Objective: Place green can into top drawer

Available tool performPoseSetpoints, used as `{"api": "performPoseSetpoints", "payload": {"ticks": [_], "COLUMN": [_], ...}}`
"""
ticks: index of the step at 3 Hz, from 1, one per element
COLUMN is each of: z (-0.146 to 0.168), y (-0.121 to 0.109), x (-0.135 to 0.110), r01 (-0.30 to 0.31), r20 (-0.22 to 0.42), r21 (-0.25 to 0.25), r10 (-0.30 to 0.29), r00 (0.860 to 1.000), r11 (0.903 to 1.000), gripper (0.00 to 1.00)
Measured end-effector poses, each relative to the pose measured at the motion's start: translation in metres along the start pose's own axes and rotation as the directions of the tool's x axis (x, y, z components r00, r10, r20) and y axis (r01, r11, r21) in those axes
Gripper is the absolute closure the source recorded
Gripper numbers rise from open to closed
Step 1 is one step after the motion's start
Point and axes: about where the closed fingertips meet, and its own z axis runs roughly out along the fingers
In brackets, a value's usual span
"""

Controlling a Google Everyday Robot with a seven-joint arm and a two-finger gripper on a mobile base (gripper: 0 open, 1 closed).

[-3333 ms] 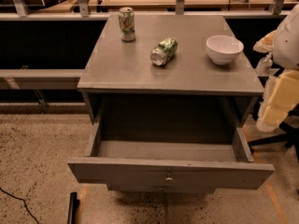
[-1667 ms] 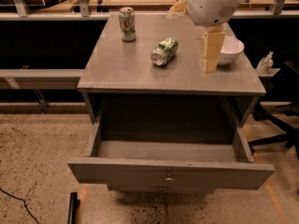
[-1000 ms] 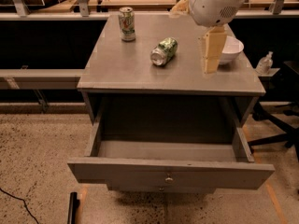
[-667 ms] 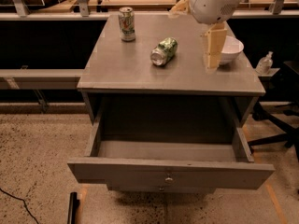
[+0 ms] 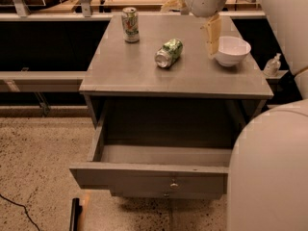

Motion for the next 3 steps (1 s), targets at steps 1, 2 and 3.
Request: {"api": "performPoseSetpoints", "payload": {"ticks": [1,2,3], "z": [0.007,0.013,0.022], "y": [-0.016,-0.017,-0.027], "x": [0.027,0.044,0.042], "r01": [0.142,0.167,0.164], "r20": [-0.128,-0.192,-0.215], "r21": [-0.008,-0.03,-0.03], "r10": [-0.142,-0.169,-0.167], "r00": [0.982,0.967,0.962], "r11": [0.9899,0.9855,0.986], "gripper": [0.0,0.0,0.0]}}
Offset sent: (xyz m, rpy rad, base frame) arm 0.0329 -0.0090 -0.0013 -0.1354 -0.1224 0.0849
